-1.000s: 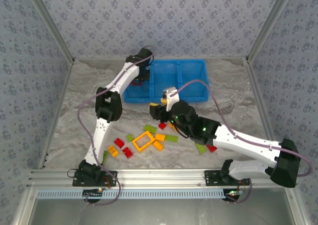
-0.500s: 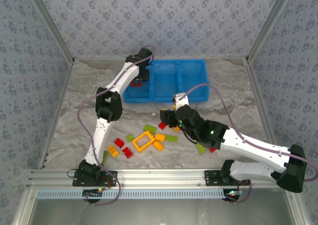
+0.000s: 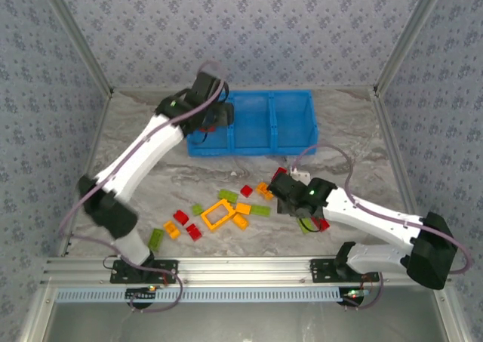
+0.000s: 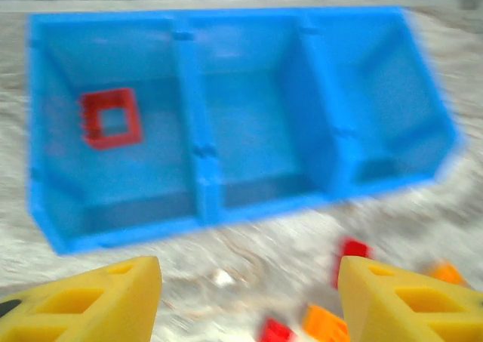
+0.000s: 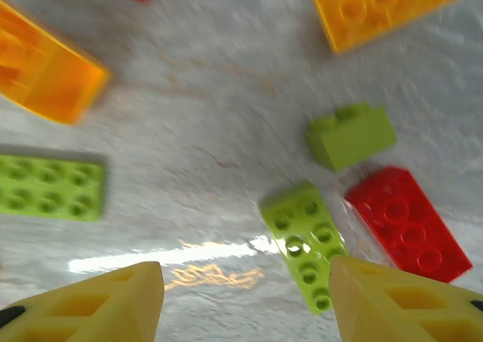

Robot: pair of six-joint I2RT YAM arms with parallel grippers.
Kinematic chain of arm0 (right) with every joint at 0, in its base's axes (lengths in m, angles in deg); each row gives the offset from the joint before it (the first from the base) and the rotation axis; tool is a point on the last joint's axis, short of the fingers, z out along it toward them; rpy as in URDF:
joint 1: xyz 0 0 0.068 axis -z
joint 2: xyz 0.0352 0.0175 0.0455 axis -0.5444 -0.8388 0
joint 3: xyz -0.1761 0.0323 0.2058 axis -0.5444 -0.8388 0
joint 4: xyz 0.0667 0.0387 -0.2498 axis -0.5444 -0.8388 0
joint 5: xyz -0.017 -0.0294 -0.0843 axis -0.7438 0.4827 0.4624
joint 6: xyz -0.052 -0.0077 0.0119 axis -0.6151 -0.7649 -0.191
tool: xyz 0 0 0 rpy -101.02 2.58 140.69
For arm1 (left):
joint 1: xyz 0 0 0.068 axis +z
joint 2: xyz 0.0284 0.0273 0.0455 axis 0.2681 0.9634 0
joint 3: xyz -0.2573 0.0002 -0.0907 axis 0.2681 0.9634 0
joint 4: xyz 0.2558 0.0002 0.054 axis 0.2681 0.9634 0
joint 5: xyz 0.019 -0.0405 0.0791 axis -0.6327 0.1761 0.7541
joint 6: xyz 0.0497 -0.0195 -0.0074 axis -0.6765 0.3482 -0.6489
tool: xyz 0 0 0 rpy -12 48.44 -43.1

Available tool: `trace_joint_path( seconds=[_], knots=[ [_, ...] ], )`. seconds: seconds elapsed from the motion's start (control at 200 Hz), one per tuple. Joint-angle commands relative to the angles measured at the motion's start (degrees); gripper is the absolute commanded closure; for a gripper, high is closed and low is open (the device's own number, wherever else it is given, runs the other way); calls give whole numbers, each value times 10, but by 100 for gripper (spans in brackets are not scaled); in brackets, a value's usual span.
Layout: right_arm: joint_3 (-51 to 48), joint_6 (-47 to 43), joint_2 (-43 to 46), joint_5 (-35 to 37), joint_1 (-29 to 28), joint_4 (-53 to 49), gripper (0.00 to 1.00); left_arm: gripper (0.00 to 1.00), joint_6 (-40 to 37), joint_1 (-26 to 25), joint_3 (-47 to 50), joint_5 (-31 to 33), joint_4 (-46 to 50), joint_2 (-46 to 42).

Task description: Sort the legos into containers by color

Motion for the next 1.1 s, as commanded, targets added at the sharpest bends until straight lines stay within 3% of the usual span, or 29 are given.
trace_joint_path(
  seconds=[0.0, 0.165, 0.315, 1.094],
  knots=[
    [-26, 35, -15, -25, 9, -12, 36, 35, 46, -43, 138, -71, -66, -67],
    [-60, 10, -38, -48, 39, 30, 36, 33, 118, -114, 297, -68, -98, -216],
    [-70, 0, -59, -63, 52, 56, 38, 33, 160, -143, 362, -51, -93, -277],
    [-78, -5, -45, -46, 57, 14, 37, 35, 162, -152, 361, -51, -97, -266]
  ],
)
